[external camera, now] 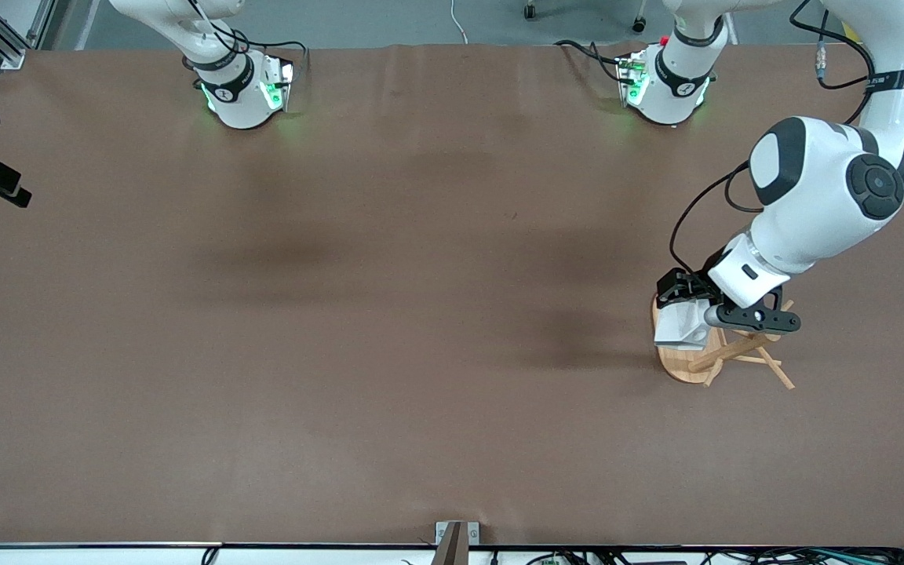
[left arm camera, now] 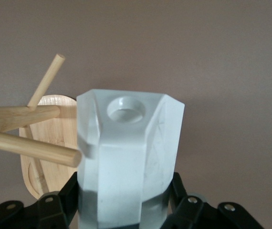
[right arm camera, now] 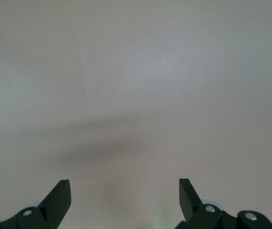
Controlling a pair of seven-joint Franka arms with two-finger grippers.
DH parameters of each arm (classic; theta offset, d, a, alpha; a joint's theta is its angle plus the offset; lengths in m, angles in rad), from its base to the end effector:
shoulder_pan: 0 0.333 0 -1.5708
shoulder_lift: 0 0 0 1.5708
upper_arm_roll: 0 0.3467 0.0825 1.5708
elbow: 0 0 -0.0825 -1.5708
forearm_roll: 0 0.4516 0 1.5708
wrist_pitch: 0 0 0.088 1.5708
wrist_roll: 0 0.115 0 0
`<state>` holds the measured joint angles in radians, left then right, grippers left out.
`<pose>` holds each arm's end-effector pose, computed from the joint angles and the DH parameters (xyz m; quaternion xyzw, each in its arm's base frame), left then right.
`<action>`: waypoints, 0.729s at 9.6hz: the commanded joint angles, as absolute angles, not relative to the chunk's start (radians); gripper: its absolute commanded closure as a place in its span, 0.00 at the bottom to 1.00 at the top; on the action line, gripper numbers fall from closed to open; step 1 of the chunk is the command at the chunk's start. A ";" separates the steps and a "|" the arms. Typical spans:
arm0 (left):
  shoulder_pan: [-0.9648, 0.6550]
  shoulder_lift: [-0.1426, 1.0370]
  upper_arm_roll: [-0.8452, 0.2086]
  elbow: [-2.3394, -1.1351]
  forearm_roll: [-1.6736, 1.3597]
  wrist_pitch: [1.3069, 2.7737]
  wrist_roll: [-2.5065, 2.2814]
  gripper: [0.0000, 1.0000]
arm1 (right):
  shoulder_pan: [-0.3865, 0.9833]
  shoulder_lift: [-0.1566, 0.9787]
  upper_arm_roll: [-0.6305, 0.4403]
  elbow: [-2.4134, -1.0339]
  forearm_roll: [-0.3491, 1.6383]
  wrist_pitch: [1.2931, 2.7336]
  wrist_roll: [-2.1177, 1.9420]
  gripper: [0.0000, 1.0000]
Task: Hang cup on rack
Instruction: 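Lower the cup with the left gripper onto a rack peg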
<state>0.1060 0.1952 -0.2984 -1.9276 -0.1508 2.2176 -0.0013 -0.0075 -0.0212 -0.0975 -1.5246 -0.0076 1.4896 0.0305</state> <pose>0.6620 -0.1279 0.3907 0.9934 -0.0487 0.0415 0.0951 0.6031 -0.0652 0.6778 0.9977 -0.0680 -0.0070 0.0025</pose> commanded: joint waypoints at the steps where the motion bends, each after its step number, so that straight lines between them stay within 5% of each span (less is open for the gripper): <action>1: 0.104 0.183 -0.284 -1.979 -0.167 2.241 0.049 1.00 | -0.009 -0.044 -0.094 -1.543 -0.020 1.493 0.025 0.00; 7: 0.097 0.186 -0.224 -1.979 -0.169 2.240 0.097 1.00 | -0.009 -0.043 -0.094 -1.543 -0.020 1.494 0.026 0.00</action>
